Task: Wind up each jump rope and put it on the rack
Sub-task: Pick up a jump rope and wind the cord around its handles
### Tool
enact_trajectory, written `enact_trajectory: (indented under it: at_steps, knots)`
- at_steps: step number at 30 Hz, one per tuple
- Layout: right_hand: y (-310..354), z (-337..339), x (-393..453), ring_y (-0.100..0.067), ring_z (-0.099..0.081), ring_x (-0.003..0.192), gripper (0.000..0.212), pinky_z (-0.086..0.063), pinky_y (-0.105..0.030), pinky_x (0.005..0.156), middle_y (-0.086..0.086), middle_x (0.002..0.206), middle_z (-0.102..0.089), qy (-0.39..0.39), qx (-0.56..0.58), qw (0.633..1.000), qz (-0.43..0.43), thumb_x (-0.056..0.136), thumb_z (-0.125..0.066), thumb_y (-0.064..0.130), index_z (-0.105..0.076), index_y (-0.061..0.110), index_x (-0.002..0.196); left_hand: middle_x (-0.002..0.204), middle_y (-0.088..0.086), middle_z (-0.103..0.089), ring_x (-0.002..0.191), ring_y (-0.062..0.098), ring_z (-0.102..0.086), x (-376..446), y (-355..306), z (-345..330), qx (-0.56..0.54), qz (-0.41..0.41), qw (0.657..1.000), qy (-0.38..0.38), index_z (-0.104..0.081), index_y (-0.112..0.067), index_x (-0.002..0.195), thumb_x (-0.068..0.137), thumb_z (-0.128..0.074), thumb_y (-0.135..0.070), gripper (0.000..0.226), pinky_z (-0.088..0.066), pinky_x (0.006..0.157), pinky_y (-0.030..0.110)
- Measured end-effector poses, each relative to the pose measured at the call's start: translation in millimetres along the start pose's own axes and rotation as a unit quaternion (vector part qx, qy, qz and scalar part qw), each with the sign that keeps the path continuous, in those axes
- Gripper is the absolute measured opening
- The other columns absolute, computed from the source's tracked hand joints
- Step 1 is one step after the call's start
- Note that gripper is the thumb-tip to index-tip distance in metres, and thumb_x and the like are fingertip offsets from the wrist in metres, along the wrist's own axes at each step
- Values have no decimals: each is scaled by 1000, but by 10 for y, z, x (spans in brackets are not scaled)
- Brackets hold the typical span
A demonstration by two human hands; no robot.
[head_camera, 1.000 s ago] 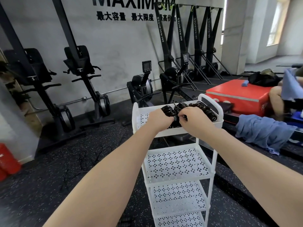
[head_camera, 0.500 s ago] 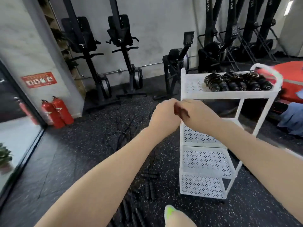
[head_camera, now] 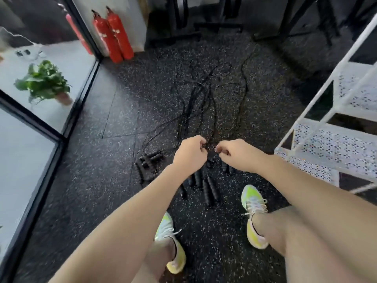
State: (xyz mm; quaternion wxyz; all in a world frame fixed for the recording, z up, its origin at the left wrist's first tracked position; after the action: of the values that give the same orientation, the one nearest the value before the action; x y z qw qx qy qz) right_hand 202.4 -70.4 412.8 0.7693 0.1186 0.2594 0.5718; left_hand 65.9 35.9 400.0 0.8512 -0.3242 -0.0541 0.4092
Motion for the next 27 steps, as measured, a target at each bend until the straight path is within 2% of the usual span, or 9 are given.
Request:
enact_trajectory:
  at_steps: [3,5,8,14,17,22,25,27]
  knots:
    - [-225,-569,348,-18,-63,82,24,-53,-36,80,6,91,-68,66,37,996,-48,100,-53,24,-65,21,120,121,1,-67,110,23,-61,209,570,-315,-12,73,997,28,-62,-19,131,96,-54,-17,36,-52,97,38]
    - [-411,-908,549,-18,-64,79,19,-54,-37,79,7,88,-68,100,60,989,-85,101,-53,25,-65,22,115,120,2,-68,105,23,-62,355,891,-547,-19,111,993,46,-63,-18,131,96,-53,-16,36,-53,93,36]
    - [-714,-1389,800,-24,-68,87,17,-55,-41,82,0,94,-70,138,90,976,-145,101,-51,25,-65,23,111,117,3,-68,96,22,-61,527,1262,-935,-40,164,983,71,-62,-18,129,97,-54,-16,34,-51,86,31]
    - [-1282,-2201,1098,-24,-64,90,21,-55,-38,85,-2,103,-68,168,96,956,-219,97,-51,24,-66,22,111,113,5,-68,103,30,-65,784,1685,-1810,-44,224,965,131,-60,-17,123,93,-57,-20,30,-55,90,41]
    - [-1482,-2461,1230,-26,-65,89,21,-56,-36,83,-4,103,-69,167,98,952,-235,96,-51,24,-66,23,111,118,7,-64,107,32,-61,923,1834,-2132,-6,222,965,143,-59,-17,122,97,-52,-28,29,-54,89,44]
    - [-1636,-2822,1645,-21,-65,75,21,-57,-38,75,0,94,-66,171,94,953,-230,97,-45,20,-63,21,109,129,12,-54,121,36,-52,1246,2195,-2552,20,246,962,114,-50,-11,124,98,-54,-29,32,-49,96,49]
    - [-1630,-3035,1940,-22,-67,75,20,-57,-36,71,-2,101,-65,166,88,958,-217,99,-44,21,-59,25,112,138,15,-45,128,38,-44,1492,2397,-2778,45,285,953,96,-39,-10,138,99,-56,-33,48,-46,100,52]
    - [-1624,-3191,2097,-24,-65,86,23,-57,-38,77,-4,110,-65,172,81,961,-199,99,-44,22,-61,22,115,143,16,-39,130,38,-40,1636,2497,-2939,55,313,944,92,-27,-11,148,98,-58,-39,65,-44,99,53]
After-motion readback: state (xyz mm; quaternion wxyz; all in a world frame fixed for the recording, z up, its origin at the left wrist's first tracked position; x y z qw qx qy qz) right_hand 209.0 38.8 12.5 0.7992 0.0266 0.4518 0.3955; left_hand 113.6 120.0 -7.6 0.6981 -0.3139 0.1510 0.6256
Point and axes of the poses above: each hand's wrist, its own x-axis towards the middle knuckle, its own z-axis out of the back of the hand, y = z × x, the point moved 3 cm from there along x, towards the middle knuckle
